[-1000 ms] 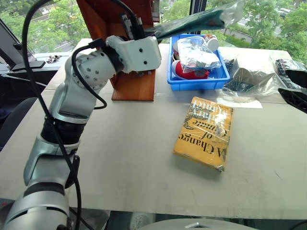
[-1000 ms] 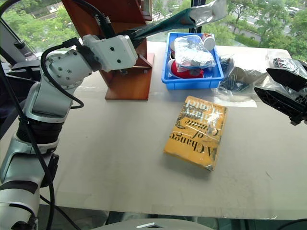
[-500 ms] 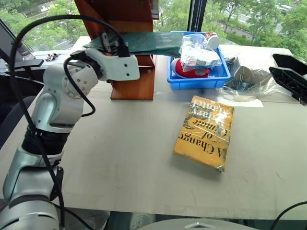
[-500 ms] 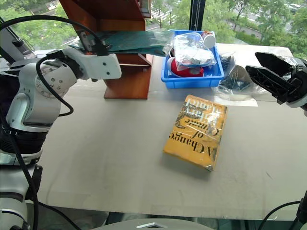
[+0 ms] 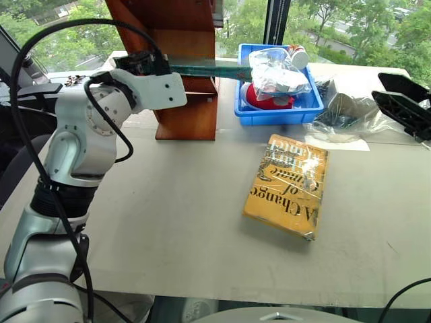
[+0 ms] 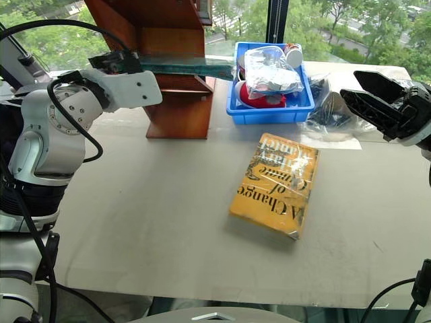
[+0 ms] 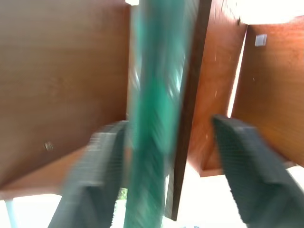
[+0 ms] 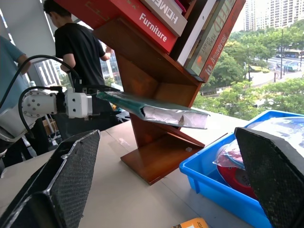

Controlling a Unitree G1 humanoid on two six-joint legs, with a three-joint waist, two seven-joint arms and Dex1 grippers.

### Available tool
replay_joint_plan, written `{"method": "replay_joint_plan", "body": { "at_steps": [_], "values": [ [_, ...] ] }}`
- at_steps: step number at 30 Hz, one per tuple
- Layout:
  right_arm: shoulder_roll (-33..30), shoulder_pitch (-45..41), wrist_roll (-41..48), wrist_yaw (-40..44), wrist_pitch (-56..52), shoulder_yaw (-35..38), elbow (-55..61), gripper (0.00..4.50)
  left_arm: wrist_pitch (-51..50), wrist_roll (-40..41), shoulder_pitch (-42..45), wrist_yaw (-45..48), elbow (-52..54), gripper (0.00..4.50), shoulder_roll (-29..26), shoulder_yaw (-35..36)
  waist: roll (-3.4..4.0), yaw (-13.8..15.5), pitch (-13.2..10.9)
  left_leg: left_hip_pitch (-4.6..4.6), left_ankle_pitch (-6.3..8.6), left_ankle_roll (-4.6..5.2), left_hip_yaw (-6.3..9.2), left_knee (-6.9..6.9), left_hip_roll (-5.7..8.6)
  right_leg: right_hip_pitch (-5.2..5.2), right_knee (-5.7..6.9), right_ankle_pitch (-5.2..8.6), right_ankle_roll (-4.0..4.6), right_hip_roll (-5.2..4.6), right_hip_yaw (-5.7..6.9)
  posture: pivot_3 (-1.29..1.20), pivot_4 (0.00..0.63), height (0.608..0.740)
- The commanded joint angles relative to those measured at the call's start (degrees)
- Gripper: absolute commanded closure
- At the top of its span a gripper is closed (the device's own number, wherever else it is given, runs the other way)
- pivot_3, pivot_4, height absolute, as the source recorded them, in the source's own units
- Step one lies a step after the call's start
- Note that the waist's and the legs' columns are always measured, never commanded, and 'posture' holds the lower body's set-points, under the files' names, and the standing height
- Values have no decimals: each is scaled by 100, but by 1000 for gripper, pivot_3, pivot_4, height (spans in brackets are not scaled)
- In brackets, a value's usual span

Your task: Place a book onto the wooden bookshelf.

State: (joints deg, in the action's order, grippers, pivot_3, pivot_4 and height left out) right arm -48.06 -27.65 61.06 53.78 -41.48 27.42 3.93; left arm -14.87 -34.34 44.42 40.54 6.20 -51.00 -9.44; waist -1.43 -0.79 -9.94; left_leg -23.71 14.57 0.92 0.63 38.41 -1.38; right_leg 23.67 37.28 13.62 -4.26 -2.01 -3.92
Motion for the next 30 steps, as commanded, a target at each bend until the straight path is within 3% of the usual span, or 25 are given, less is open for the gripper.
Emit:
{"method": "replay_joint_plan", "body": {
  "at_steps": [1, 5, 10, 16, 21, 26, 30],
  "values": [
    [-20, -133, -9, 106, 127, 99, 48, 0, -134, -27, 23, -85, 216, 41, -18, 285, 0, 7, 0, 0, 0, 0, 0, 0, 0, 0, 1, 0, 0, 0, 0, 0, 150, 740],
    [-36, -49, -30, 124, 141, 164, 53, 0, -96, 45, -177, -263, 389, 41, 9, 429, 0, 5, 0, 0, 0, 0, 1, 0, 0, 0, 2, 0, 0, 0, 1, 0, 150, 740],
    [-159, 909, -189, 165, 159, 562, 416, 0, 639, 235, -1489, -1276, 1035, 41, 188, 1211, 3, 12, 3, 1, 0, 0, 1, -4, -5, 0, 0, 0, 0, -5, 2, 0, 150, 740],
    [109, 2664, -620, 109, 511, 1317, 1071, 0, 363, 1003, -2829, -1913, 2000, 41, 1476, 2047, 3, 95, 11, 1, 0, 0, -2, 2, -1, -3, 9, -1, 0, -25, 4, 0, 150, 740],
    [430, 3528, -819, 53, 788, 1494, 1457, 0, 572, 1292, -3253, -2055, 2362, 41, 1728, 2312, 1, 71, 10, 20, -1, -1, -3, 13, 7, -10, 36, 0, 1, -18, 1, 0, 150, 740],
    [798, 4293, -1878, 249, 1841, 1017, 1592, 0, -96, 2956, -4449, -1187, 2566, 41, 2484, 2112, 28, -10, 37, 101, 0, -2, -30, -3, 1, -74, 19, 4, 0, -13, -20, 0, 150, 740],
    [1330, 4729, -2700, 497, 3046, 528, 1072, 0, -491, 4175, -5429, -378, 2684, 41, 2744, 1731, 15, -20, 36, 97, 0, -2, -28, -3, -9, -68, 17, 6, 4, -1, -19, 0, 150, 740]
  ]
}}
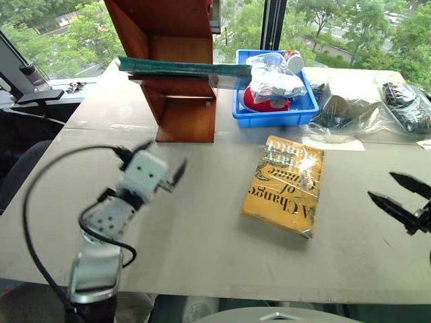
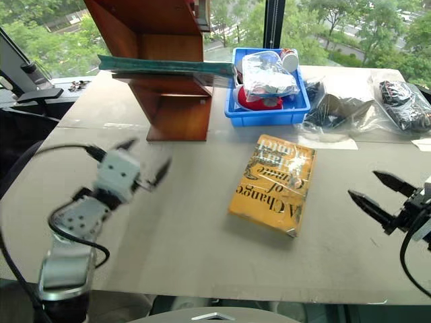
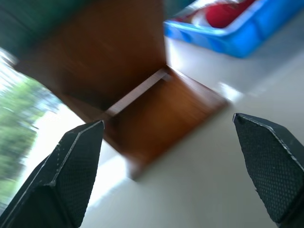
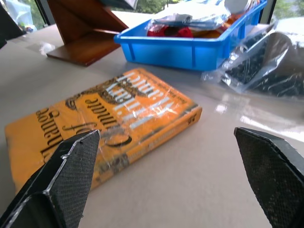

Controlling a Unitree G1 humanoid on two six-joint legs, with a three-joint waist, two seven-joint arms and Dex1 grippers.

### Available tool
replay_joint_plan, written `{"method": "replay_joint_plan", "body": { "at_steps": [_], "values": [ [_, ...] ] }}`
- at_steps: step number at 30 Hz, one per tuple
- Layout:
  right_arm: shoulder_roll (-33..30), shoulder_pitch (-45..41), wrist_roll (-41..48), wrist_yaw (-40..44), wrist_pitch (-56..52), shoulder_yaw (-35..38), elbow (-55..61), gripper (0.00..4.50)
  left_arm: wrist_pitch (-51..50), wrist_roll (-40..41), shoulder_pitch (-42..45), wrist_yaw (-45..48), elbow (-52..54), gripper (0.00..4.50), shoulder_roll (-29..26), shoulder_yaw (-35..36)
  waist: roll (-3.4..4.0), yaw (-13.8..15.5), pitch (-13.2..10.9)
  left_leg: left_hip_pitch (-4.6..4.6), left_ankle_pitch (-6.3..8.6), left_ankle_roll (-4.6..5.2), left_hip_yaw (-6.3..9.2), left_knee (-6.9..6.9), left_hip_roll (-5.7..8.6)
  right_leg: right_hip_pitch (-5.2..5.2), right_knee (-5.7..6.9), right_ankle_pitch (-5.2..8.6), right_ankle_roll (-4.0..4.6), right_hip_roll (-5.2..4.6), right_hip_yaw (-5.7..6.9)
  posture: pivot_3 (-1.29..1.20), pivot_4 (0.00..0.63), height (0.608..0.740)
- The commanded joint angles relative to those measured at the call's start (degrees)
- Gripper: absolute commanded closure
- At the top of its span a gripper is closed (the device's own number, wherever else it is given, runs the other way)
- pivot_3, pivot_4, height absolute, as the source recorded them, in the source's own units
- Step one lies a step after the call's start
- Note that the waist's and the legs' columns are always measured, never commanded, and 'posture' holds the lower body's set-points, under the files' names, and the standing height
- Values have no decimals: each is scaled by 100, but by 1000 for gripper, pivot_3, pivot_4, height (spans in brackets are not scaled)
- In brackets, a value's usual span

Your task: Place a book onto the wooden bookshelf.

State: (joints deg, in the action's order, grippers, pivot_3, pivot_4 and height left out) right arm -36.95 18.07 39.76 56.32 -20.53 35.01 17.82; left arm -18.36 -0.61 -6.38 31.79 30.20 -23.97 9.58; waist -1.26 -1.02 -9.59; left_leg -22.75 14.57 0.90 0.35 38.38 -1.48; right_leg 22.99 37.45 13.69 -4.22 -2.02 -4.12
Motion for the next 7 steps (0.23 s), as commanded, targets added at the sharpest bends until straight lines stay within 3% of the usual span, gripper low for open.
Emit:
{"method": "replay_joint_plan", "body": {
  "at_steps": [1, 7],
  "values": [
    [306, 197, -790, 287, 1280, -345, -480, 0, -303, 1021, -505, 552, 272, 41, 97, -198, 0, 4, 1, 2, 0, 0, 0, 0, 0, 0, 0, 8, 14, 1, 0, 0, 150, 740],
    [515, 121, -1489, 271, 2181, -944, -1482, 0, 436, 799, -1063, 805, -402, 41, -243, -574, 2, 7, 12, 20, 0, 0, -10, 4, -1, -4, 4, 16, 21, 2, -11, 0, 150, 740]
  ]
}}
